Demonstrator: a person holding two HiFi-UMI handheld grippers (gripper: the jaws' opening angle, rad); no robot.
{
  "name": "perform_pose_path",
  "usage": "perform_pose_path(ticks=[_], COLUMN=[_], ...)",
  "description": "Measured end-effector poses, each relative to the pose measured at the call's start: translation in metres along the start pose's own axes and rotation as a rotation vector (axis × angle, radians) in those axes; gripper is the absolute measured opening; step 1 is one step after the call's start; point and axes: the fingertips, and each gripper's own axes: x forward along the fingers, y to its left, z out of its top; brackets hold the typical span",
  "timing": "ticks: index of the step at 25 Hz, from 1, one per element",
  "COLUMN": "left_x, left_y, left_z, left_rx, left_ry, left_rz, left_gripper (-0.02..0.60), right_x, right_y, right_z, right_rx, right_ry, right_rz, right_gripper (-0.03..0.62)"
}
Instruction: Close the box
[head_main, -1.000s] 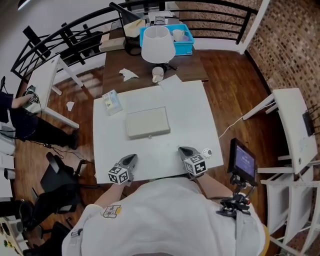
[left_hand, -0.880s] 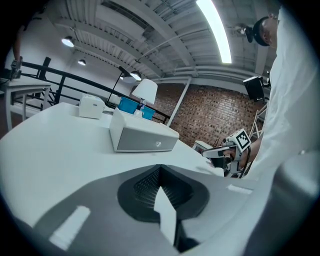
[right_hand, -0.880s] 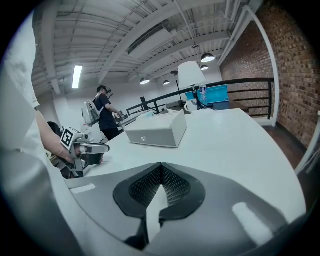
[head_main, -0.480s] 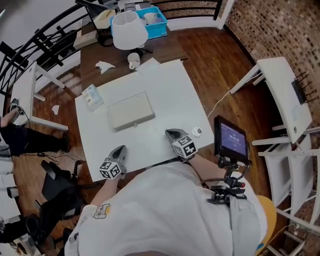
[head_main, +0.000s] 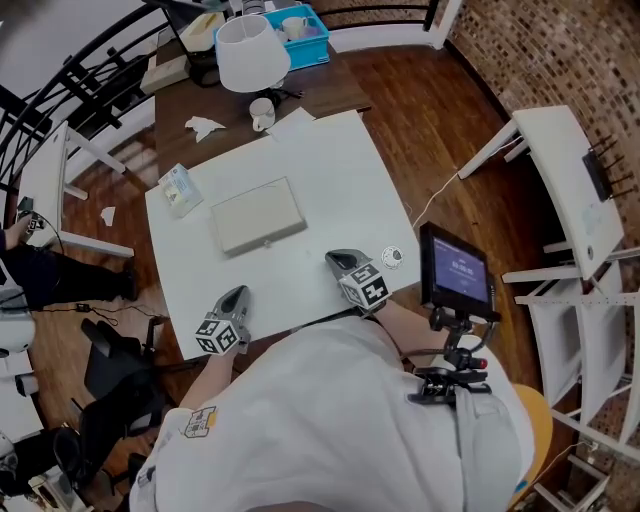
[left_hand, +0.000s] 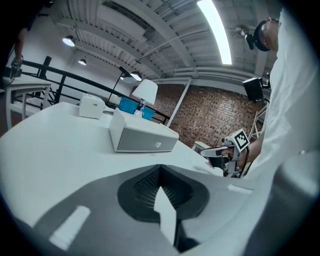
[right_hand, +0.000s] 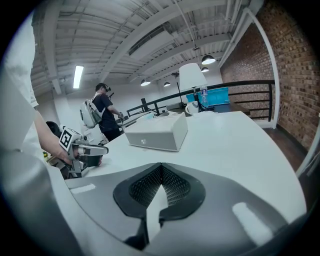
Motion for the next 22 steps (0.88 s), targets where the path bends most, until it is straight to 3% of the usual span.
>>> perform_pose_path(ticks=[5, 22], left_x=[-0.0022, -0.0054], left_y=[-0.0012, -0.004], left_z=[-0.0003, 0.0], left_rx=[-0.003, -0.011], left_ry=[-0.001, -0.007], left_rz=[0.001, 0.005], left_gripper=[0.0, 0.0], right_x=[-0.0009, 0.0001], right_y=[0.0008, 0.0044], right_z=[-0.002, 0.0027], right_rx=[-0.045, -0.054], right_ry=[0.025, 0.019], right_rz=[-0.015, 0.0], right_gripper=[0.0, 0.0])
